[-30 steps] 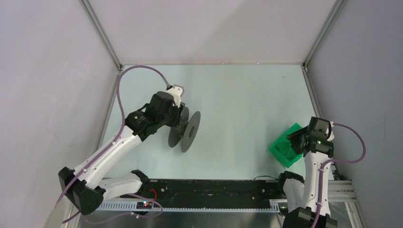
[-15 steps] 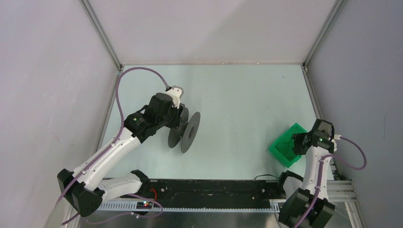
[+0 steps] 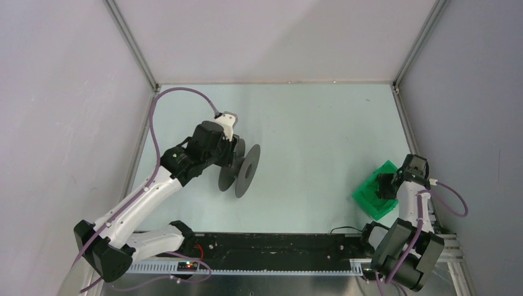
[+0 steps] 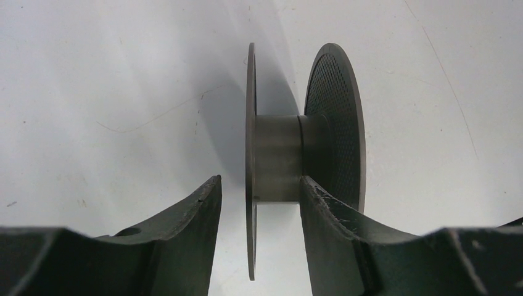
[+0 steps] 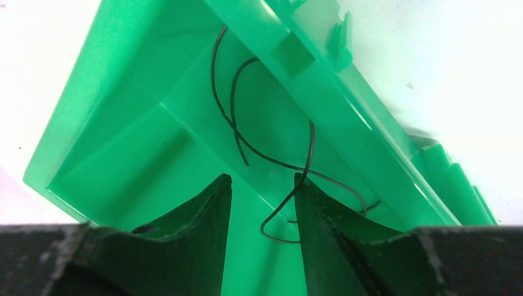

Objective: Wrap the cables

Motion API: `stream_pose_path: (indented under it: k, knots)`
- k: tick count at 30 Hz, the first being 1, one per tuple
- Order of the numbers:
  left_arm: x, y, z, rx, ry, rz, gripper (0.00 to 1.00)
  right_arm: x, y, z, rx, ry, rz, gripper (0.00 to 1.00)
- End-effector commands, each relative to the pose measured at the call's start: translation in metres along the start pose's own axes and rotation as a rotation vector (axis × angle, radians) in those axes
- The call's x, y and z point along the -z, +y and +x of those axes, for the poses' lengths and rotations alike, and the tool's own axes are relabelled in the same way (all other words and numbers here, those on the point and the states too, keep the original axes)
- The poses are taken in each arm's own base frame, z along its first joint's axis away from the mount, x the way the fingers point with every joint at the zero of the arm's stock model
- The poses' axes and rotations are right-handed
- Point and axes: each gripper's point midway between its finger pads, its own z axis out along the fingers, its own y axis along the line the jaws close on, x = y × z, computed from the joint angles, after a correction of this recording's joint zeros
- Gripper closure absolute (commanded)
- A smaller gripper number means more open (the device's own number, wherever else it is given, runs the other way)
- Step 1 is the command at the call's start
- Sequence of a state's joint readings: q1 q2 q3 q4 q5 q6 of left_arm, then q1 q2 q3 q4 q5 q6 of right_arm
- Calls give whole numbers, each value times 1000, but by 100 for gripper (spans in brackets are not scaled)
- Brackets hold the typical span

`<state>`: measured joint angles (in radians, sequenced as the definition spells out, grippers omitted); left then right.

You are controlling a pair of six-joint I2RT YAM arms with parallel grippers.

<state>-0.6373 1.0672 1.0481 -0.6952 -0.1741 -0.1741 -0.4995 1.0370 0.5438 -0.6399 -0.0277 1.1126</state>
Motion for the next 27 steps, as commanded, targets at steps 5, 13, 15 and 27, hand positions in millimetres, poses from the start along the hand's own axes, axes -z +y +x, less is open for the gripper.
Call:
stream_pose_path:
  k: [5,13,15,27]
  knots:
    - [2,3,-9,-10,-43,-16,46,-8,-3,-1,-37,-10,-3,60]
    - [2,5,-9,-10,-43,-26,46,10,14,-7,-37,-45,-91,100]
    - [2,5,-9,-9,-43,-27,46,22,20,-17,-31,-94,-115,100]
    - [1,2,-7,-21,-34,-9,48,172,118,-68,294,-484,-553,100]
